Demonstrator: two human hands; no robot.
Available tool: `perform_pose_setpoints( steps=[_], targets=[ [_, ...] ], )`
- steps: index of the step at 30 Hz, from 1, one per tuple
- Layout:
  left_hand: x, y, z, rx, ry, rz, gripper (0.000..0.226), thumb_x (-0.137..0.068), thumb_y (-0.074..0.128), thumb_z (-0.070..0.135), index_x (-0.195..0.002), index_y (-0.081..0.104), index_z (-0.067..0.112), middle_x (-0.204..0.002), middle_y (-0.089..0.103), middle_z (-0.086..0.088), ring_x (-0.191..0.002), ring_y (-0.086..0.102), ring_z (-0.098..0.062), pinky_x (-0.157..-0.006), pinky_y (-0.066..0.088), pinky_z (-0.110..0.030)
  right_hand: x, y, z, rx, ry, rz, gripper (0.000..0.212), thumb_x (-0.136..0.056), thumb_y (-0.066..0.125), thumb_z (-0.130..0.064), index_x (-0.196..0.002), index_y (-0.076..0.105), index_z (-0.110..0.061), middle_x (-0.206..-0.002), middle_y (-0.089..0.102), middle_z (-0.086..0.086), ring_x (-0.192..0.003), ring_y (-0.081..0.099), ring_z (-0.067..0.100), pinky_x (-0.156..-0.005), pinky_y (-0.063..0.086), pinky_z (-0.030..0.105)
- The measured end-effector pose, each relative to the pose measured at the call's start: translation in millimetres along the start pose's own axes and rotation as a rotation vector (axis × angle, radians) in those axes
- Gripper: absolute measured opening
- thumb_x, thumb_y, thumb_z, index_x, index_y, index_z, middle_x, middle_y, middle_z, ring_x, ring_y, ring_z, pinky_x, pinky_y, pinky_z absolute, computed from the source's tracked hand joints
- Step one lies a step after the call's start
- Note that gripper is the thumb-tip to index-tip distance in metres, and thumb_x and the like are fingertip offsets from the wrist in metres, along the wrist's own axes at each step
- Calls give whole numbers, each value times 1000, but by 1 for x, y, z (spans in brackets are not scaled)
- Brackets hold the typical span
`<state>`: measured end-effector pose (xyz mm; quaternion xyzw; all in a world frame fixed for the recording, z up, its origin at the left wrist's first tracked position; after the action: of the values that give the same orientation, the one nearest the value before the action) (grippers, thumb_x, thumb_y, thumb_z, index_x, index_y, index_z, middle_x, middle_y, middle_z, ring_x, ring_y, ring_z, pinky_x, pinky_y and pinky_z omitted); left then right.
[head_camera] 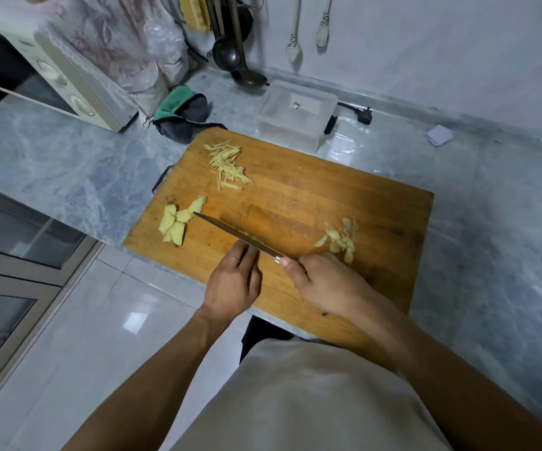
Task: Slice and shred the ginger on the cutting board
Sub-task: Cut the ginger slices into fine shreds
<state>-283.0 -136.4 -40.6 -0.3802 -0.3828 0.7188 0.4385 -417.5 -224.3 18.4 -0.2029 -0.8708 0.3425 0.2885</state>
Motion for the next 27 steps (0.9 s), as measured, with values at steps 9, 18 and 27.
perform_pose_setpoints(
  steps=[9, 18, 27],
  targets=[
    [-3, 0, 2, -38, 3, -11, 34, -90, 52, 11, -122, 63, 8, -123, 59, -10, -95, 60, -24, -62, 48, -25, 3, 2, -1, 68, -5, 19, 59, -105, 29, -58, -69, 50, -17, -65, 57, 6, -58, 58, 24, -56, 48, 40],
    [-4, 0, 2, -44, -10, -29, 35, -88, 52, 10, -121, 63, 8, -122, 60, -9, -97, 60, -25, -60, 47, -24, 0, 3, -2, 62, -7, 29, 60, -104, 28, -60, -70, 52, -16, -64, 58, 6, -55, 57, 23, -52, 45, 39],
    [-4, -1, 2, -44, -20, -13, 32, -87, 54, 9, -117, 66, 8, -123, 61, -10, -93, 60, -25, -59, 47, -25, -3, 5, -4, 75, -5, 23, 61, -104, 29, -59, -69, 51, -15, -66, 58, 9, -57, 57, 25, -51, 44, 38]
  ],
)
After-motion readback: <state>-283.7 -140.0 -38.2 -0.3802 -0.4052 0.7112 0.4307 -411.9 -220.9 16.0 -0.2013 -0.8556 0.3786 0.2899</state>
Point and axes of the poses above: each hand's wrist, its own x-axis away from the middle knuckle, its own y-axis out of the palm, z = x × y, the point moved 8 cm from there along -x, towards the middle knuckle
